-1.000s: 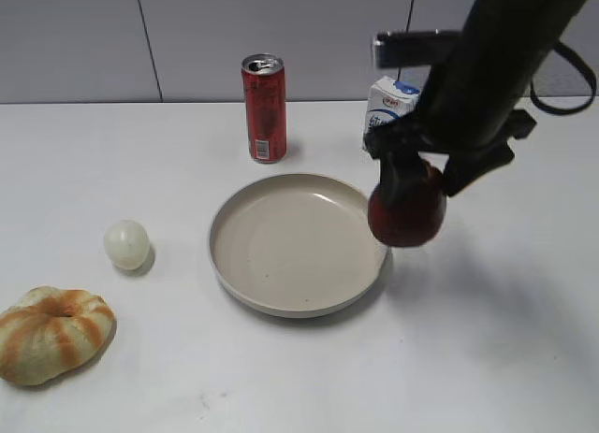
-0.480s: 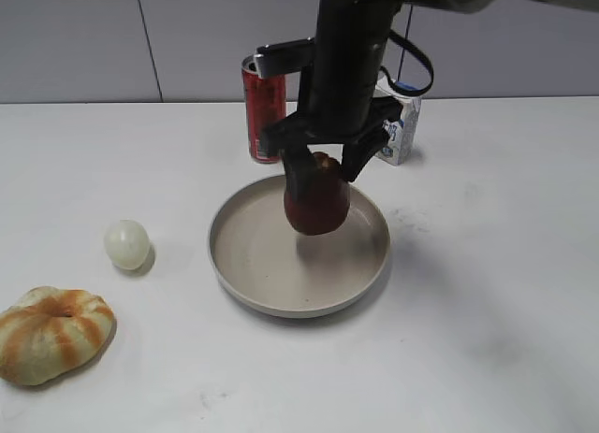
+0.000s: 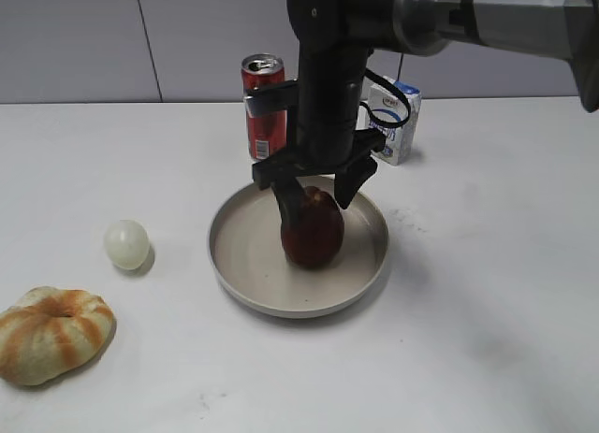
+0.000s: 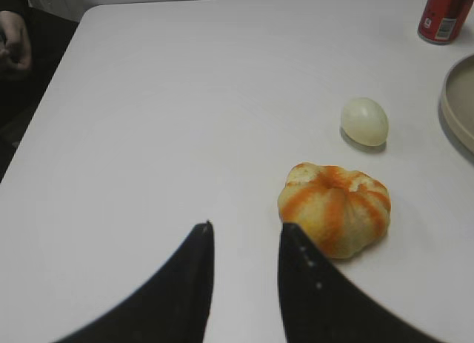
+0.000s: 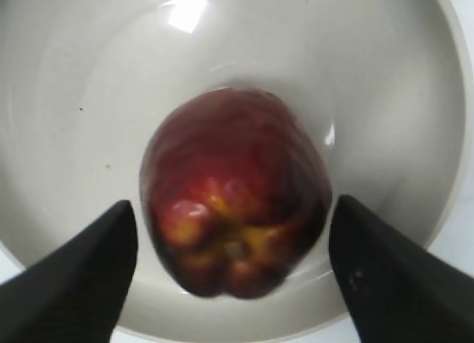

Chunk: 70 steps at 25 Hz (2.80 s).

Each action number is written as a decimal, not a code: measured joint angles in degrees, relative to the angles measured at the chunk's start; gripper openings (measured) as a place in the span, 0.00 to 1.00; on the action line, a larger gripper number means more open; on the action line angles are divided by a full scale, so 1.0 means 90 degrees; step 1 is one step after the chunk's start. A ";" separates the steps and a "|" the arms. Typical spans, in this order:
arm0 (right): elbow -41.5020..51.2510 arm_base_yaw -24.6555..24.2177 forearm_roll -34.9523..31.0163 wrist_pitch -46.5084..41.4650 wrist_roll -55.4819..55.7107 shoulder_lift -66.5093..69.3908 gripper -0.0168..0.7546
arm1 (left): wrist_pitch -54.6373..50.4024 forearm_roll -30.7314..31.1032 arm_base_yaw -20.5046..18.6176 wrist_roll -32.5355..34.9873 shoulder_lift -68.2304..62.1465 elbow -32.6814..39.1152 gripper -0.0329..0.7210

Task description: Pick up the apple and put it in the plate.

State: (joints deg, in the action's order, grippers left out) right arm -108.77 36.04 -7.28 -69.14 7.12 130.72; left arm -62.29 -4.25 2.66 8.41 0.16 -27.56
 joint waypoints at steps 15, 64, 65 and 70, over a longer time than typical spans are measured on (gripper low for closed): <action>-0.1506 -0.0307 -0.0119 -0.0032 -0.0305 0.0001 0.87 | 0.0000 0.0000 0.0000 0.0000 0.0000 0.0000 0.36; 0.8959 -0.3324 0.0732 0.2482 -0.0410 -1.1132 0.79 | 0.0000 0.0000 0.0000 0.0000 0.0000 0.0000 0.36; 0.8959 -0.3324 0.0727 0.2482 -0.0410 -1.1341 0.79 | 0.0000 0.0000 0.0000 0.0000 0.0000 0.0000 0.36; 0.8929 -0.3324 0.0626 0.2351 -0.0410 -1.2265 0.79 | 0.0000 0.0000 0.0000 0.0000 0.0000 0.0000 0.36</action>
State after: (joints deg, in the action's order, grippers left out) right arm -28.41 6.12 -1.64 -47.98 3.42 20.34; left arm -62.29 -4.25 2.66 8.41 0.16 -27.56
